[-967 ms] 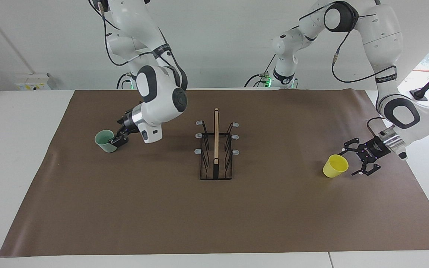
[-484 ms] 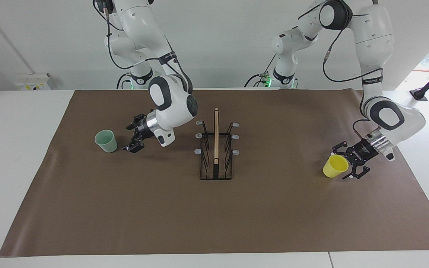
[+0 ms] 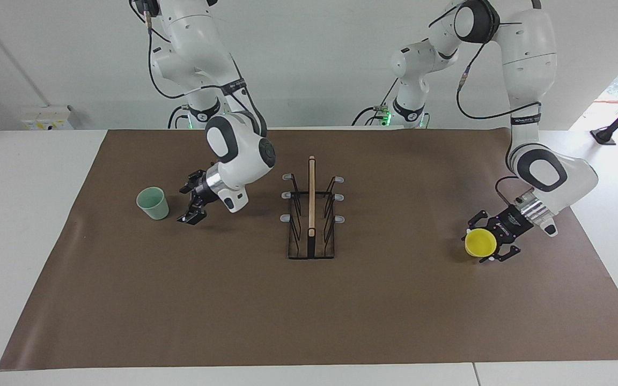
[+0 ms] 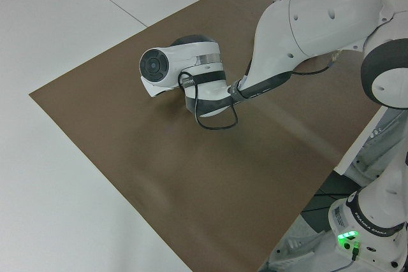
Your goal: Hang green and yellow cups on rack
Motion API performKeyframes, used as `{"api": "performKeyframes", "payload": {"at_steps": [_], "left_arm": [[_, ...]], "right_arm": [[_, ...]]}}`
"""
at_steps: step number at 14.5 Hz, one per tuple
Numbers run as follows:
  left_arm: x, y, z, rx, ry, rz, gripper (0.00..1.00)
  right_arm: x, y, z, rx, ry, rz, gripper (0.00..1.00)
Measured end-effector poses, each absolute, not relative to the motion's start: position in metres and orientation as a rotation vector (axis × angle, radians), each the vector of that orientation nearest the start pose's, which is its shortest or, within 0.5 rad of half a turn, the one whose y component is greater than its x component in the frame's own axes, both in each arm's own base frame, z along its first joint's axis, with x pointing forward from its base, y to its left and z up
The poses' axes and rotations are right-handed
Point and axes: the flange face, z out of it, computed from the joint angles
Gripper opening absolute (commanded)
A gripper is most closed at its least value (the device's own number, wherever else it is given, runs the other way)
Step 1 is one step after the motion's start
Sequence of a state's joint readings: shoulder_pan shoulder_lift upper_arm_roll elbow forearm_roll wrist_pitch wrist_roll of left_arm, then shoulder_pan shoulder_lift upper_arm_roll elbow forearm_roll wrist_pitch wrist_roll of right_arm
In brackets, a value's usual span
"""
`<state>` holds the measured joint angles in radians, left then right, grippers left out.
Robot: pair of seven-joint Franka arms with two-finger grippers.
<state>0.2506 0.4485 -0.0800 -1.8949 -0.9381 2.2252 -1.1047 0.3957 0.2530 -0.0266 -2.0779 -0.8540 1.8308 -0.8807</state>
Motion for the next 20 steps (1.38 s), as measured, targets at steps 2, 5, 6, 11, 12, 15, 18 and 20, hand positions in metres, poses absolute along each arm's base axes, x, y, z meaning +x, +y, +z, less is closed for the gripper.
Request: {"api": "performKeyframes", "payload": {"at_steps": [2,5,6,11,12,15,18,20], "left_arm": [[0.627,0.077,0.27,1.422,2.038,-0.519,0.0],[0.638,0.08,0.29,1.421,2.019,-0.461,0.0],[0.64,0.081,0.302,1.441,2.005,-0.433,0.0],[0.64,0.033,0.384,1.71,1.971,-0.273,0.0],[0.638,0.015,0.398,1.773,1.967,-0.254,0.0],[0.618,-0.041,0.433,2.088,1.896,-0.198,0.0],[0.593,-0.106,0.464,2.351,1.816,-0.091,0.0],[0.572,-0.158,0.476,2.513,1.796,0.048,0.0]], "right_arm": [[0.52,0.127,0.287,1.582,1.824,-0.829,1.0],[0.515,0.122,0.28,1.536,1.826,-0.848,1.0],[0.512,0.12,0.276,1.497,1.828,-0.861,1.0],[0.489,0.111,0.244,1.473,1.774,-0.881,1.0],[0.487,0.111,0.242,1.477,1.768,-0.88,1.0],[0.485,0.111,0.239,1.506,1.728,-0.853,1.0],[0.482,0.108,0.232,1.452,1.715,-0.847,1.0],[0.479,0.106,0.229,1.423,1.714,-0.85,1.0]]}}
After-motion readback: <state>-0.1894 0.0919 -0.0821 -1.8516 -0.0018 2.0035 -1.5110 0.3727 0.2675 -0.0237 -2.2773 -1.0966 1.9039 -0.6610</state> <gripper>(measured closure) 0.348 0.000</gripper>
